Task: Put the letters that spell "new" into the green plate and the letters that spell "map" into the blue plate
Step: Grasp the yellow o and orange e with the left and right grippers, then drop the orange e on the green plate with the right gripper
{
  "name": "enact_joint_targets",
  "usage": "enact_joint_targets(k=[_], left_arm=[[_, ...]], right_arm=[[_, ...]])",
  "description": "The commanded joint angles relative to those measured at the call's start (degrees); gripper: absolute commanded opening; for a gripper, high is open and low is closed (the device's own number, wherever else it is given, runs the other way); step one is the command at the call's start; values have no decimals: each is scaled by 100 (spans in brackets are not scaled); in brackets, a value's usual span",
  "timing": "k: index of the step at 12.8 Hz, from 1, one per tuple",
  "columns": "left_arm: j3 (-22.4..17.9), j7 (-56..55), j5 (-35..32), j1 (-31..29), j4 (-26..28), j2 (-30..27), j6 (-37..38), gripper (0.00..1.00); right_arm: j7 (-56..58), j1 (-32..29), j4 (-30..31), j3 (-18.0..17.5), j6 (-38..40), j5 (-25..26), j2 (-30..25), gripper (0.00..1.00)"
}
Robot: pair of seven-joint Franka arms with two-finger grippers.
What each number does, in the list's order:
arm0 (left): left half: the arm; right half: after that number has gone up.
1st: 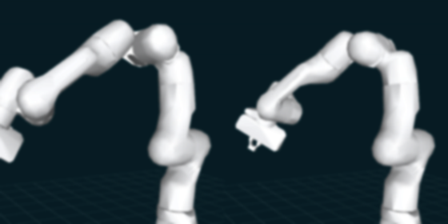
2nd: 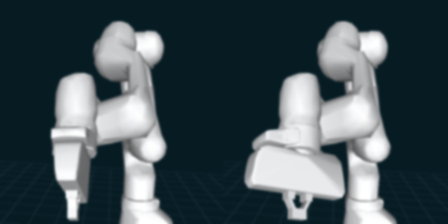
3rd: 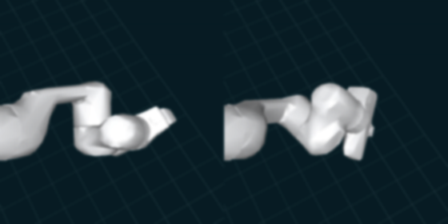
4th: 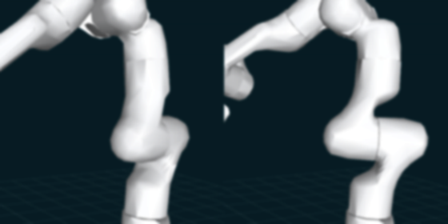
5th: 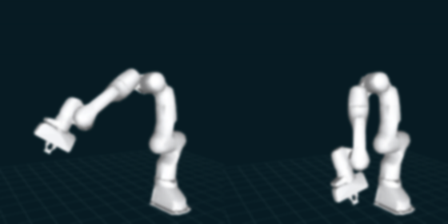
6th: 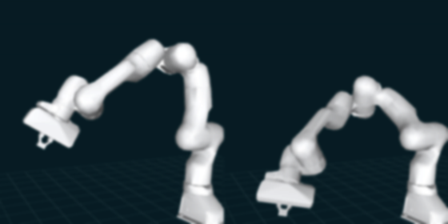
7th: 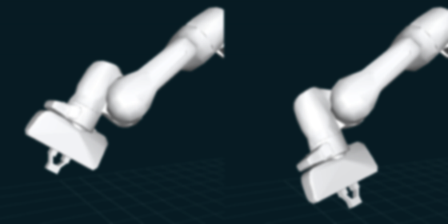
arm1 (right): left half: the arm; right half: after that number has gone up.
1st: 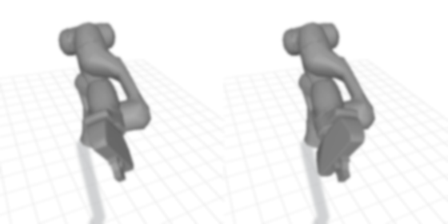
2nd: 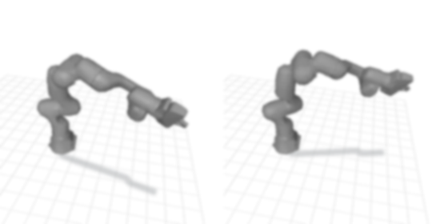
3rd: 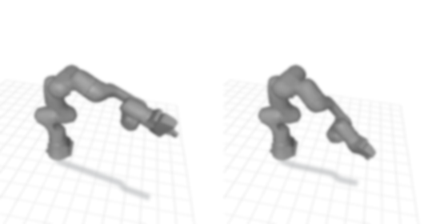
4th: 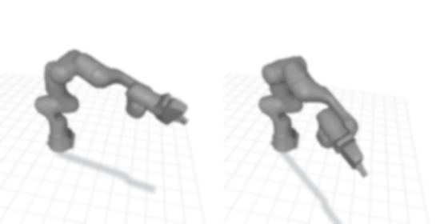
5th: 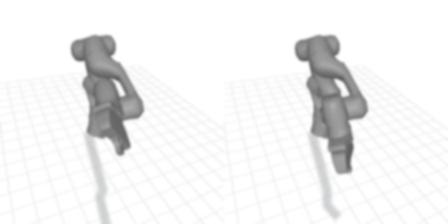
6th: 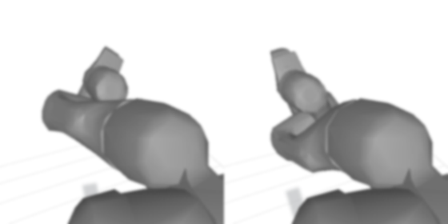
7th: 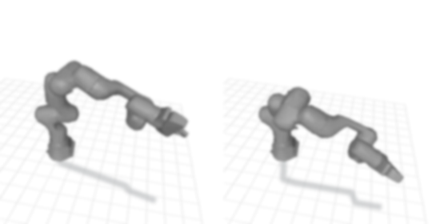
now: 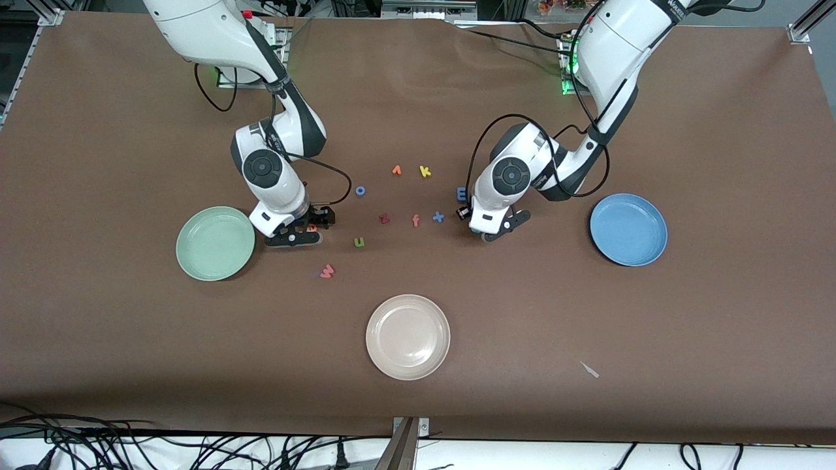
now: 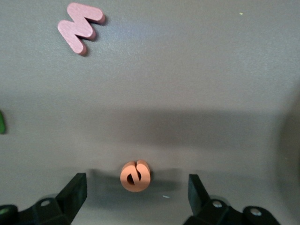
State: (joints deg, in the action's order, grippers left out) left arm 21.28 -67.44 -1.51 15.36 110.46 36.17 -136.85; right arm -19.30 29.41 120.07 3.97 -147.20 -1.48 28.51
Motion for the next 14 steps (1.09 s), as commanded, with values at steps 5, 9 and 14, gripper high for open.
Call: enact_joint_targets(k=[5,9,14], left_arm=[[-53,248,99,-24,28,74,26,48],[-62,336,90,-33,28,145,26,38],[-71,433,90,-33,28,145,26,19]], right_arm=[[14,-31,-107,-37,-54,-204,84,71],[23,-40,-116,-37,-45,-204,93,54],[23,-40,-116,-37,-54,-204,93,32]])
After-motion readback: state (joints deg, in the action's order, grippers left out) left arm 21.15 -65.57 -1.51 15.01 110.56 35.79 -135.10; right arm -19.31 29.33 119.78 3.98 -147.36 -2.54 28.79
